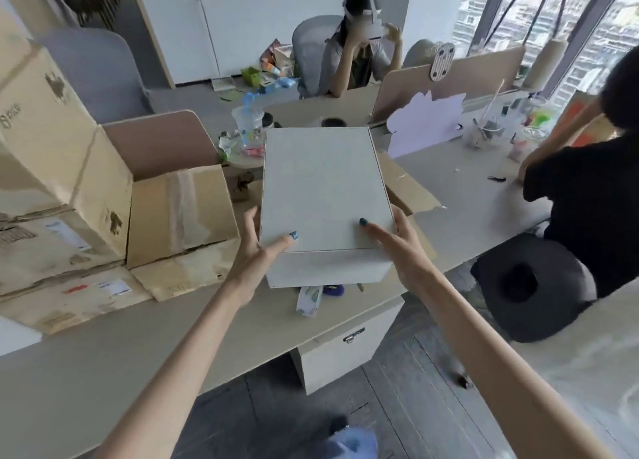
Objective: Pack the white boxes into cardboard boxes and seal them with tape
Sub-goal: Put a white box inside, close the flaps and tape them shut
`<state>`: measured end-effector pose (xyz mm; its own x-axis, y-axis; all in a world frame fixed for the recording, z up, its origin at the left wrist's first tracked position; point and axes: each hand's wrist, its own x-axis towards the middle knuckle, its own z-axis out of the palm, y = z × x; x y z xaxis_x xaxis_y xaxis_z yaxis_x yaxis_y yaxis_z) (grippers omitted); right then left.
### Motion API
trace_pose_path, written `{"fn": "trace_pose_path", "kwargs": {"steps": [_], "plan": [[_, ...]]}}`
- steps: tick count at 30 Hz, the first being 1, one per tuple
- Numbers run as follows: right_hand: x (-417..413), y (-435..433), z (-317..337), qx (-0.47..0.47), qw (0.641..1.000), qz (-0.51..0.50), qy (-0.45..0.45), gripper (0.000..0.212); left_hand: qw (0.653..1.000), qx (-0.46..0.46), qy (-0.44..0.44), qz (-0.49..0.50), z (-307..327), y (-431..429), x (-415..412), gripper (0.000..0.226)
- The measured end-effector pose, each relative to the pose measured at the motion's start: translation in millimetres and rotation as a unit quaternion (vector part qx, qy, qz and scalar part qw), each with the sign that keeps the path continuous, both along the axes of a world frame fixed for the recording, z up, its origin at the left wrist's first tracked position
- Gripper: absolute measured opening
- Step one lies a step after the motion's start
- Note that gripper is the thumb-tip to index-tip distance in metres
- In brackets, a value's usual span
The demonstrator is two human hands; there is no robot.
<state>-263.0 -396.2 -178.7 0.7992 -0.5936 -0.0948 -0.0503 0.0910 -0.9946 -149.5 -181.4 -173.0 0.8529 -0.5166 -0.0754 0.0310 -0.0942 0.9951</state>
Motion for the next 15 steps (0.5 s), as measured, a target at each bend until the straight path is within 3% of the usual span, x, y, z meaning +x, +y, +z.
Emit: {"fn": "trace_pose_path", "kwargs": {"steps": [7,15], "plan": [[61.8,-79.8,-5.6,0.015,0.999,0.030,0.009,0.050,1.000,0.009,0.006,0.028,-3.4,-70.7,50.1,0.073],[102.6,-150.8,-3.3,0.027,0.997,0.056,0.034,0.048,0.998,0.030,-0.007,0.062,-3.4,-141.4,77.4,0.064]]}}
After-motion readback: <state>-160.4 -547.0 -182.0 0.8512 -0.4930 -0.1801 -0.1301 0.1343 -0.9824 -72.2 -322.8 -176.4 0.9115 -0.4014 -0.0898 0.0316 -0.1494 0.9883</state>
